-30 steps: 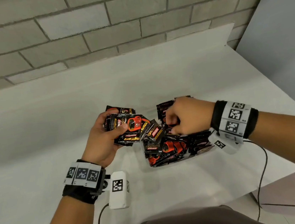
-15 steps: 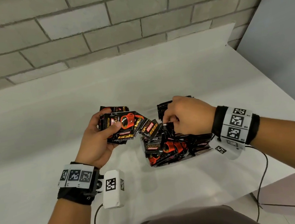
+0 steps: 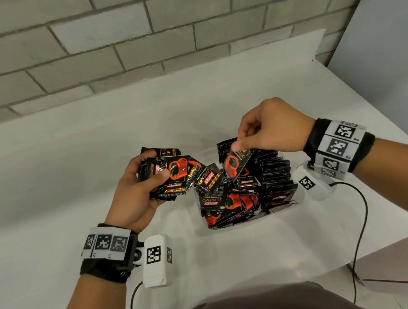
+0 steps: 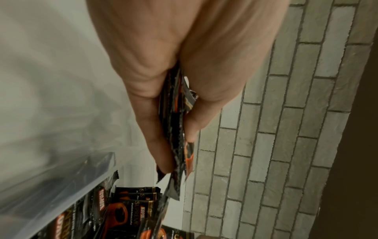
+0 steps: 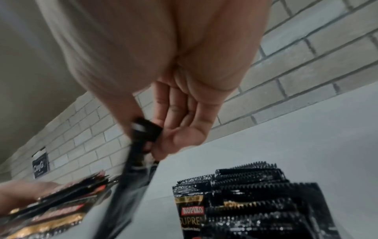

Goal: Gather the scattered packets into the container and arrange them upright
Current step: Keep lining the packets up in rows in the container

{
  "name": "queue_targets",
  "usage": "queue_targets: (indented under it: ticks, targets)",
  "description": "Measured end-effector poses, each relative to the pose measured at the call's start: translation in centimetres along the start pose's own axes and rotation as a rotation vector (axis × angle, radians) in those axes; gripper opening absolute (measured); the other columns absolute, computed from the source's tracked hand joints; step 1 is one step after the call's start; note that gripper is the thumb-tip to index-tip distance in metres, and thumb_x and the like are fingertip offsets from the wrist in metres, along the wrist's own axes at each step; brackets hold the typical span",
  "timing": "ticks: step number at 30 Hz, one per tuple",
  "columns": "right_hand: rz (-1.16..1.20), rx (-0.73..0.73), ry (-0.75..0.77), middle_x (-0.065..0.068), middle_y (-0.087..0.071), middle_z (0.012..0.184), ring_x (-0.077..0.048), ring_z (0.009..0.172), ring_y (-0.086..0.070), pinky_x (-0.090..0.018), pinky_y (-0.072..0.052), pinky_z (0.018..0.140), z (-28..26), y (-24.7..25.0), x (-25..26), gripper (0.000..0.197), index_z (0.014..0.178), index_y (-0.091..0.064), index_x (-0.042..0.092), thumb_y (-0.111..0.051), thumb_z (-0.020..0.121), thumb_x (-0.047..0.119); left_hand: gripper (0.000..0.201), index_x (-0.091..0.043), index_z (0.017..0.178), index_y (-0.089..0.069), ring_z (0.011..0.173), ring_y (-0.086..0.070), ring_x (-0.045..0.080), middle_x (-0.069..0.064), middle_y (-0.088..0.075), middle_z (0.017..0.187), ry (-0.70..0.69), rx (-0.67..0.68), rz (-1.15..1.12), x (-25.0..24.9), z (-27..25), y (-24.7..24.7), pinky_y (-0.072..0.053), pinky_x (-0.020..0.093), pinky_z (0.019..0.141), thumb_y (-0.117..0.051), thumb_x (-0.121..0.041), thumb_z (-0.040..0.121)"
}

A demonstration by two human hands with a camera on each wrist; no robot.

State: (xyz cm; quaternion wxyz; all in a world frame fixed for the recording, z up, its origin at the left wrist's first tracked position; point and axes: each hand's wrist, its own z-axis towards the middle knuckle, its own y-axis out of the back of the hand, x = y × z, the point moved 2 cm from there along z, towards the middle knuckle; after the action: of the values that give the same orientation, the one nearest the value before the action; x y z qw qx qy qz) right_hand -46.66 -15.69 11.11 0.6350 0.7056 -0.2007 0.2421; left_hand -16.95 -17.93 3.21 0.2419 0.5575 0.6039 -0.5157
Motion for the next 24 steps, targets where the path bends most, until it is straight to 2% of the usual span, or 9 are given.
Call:
queue_targets:
  ticks: [2,4,5,8,10,14,16,21,24]
  targets:
    - [-0.063,0.064,0.012,0.006,-0.071,0.075,-0.009,0.072,-0.066,-0.033,-0.056,0.074,0.4,-0.4,-0.1,0.022,0.091,-0.072,0.025,-0.087,0.075,0.028,0.059,-0.021,0.131,-0.059,0.092,-0.076,0.03,0.014,-0.068,0.123,0.004,0.0,-0.004,0.1,0.0,-0.1,-0.062,0.04,0.062,-0.071,-0.002,0.076]
    - [-0.119,0.11,0.027,0.007,-0.07,0.078,-0.007,0.073,-0.065,-0.03,-0.054,0.074,0.8,-1.0,-0.1,0.041,0.11,-0.066,0.027,-0.087,0.075,0.023,0.059,-0.021,0.13,-0.059,0.091,-0.076,0.03,0.015,-0.068,0.123,0.007,0.003,-0.009,0.1,-0.1,-0.2,-0.062,0.04,0.062,-0.071,-0.002,0.076]
    - [-0.154,0.119,0.041,0.008,-0.07,0.079,-0.008,0.073,-0.066,-0.029,-0.053,0.074,1.0,-1.4,-0.1,0.043,0.113,-0.066,0.027,-0.087,0.076,0.023,0.059,-0.021,0.131,-0.059,0.092,-0.076,0.03,0.016,-0.068,0.124,0.009,0.006,-0.01,0.1,-0.1,-0.2,-0.062,0.04,0.062,-0.071,-0.002,0.076]
    - [-0.291,0.115,0.093,0.006,-0.07,0.081,-0.015,0.079,-0.066,-0.03,-0.052,0.074,1.8,-2.2,-0.1,0.022,0.1,-0.07,0.02,-0.081,0.081,0.021,0.059,-0.022,0.13,-0.06,0.094,-0.075,0.032,0.017,-0.067,0.126,0.012,0.012,-0.01,0.0,-0.2,-0.2,-0.062,0.04,0.063,-0.071,-0.002,0.076]
    - [-0.354,0.128,0.105,0.005,-0.065,0.082,-0.017,0.081,-0.062,-0.03,-0.048,0.071,2.2,-2.8,0.1,0.015,0.093,-0.067,0.018,-0.078,0.083,0.02,0.059,-0.022,0.13,-0.059,0.095,-0.075,0.033,0.019,-0.066,0.128,0.013,0.011,-0.008,0.0,-0.2,-0.2,-0.062,0.04,0.062,-0.072,-0.002,0.076]
    - [-0.503,0.165,0.121,0.007,-0.052,0.087,-0.017,0.084,-0.051,-0.032,-0.04,0.067,2.8,-3.9,0.0,0.02,0.085,-0.057,0.021,-0.077,0.085,0.025,0.06,-0.022,0.131,-0.059,0.099,-0.073,0.036,0.021,-0.065,0.131,0.015,0.013,-0.003,0.0,-0.2,-0.1,-0.062,0.04,0.063,-0.072,-0.002,0.076]
    - [-0.587,0.151,0.112,0.009,-0.052,0.084,-0.017,0.084,-0.05,-0.03,-0.036,0.063,3.1,-4.1,-0.2,0.025,0.082,-0.052,0.025,-0.077,0.084,0.03,0.061,-0.021,0.133,-0.059,0.099,-0.073,0.036,0.021,-0.065,0.131,0.017,0.016,0.0,0.1,-0.2,-0.1,-0.062,0.041,0.063,-0.072,-0.002,0.076]
    - [-0.664,0.142,0.094,0.007,-0.053,0.083,-0.016,0.083,-0.047,-0.03,-0.037,0.063,3.6,-4.2,-0.4,0.025,0.08,-0.051,0.024,-0.075,0.085,0.029,0.06,-0.021,0.132,-0.059,0.097,-0.074,0.036,0.019,-0.067,0.126,0.02,0.028,-0.004,0.4,-0.1,-0.3,-0.062,0.042,0.064,-0.072,-0.002,0.077]
    - [-0.679,0.191,0.091,0.0,-0.059,0.098,-0.019,0.081,-0.053,-0.029,-0.037,0.065,3.4,-4.2,-0.3,0.008,0.089,-0.066,0.026,-0.073,0.086,0.028,0.059,-0.02,0.132,-0.059,0.098,-0.073,0.037,0.02,-0.067,0.127,0.022,0.036,-0.002,0.4,-0.1,-0.4,-0.062,0.043,0.064,-0.072,-0.002,0.077]
